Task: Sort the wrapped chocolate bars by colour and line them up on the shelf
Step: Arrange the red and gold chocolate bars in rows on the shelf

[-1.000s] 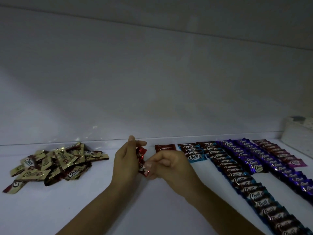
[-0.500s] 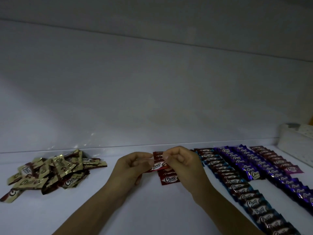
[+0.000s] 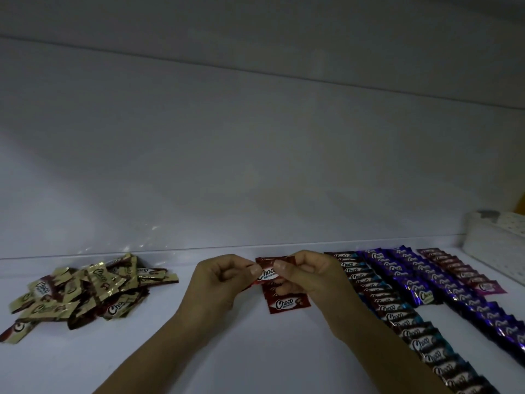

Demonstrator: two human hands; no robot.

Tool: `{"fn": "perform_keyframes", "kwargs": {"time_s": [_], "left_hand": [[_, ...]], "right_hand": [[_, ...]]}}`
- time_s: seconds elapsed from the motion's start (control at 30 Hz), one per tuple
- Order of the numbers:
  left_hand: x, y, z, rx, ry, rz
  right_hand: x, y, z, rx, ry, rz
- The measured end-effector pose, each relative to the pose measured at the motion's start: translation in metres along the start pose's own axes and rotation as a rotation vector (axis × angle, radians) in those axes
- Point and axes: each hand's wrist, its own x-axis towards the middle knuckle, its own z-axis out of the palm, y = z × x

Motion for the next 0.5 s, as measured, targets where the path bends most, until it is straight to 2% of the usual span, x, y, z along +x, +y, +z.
{"fn": "perform_keyframes", "kwargs": {"time_s": [0.07,0.13,0.2,0.33,0.43,0.5], "left_hand": [[0.001,0.002,-0.003,0.131,-0.007,0.084],[0.0,0.0,-0.005,0.267,-0.026,0.131],[-0.004,-0.005,-0.001,0.341,-0.046,0.169],[-0.011,-0.009,0.007,0.321,0.006,0.167],[-0.01,-0.012,0.002,0.386,0.102,0.12],[-0.008,-0.014,-0.002,0.373,0.154,0.092]], "right_hand": [[0.001,-0.002,-0.003,-0.073,-0.014,-0.058],[0.0,-0.003,-0.005,-0.281,-0.058,-0.193],[-0.001,-0.004,-0.007,-0.443,-0.086,-0.254],[0.001,-0.011,-0.028,-0.549,-0.057,-0.143],[-0.001,-0.012,-0.037,-0.65,-0.223,-0.007],[0.0,-0.005,-0.035,-0.844,-0.253,0.015]]}}
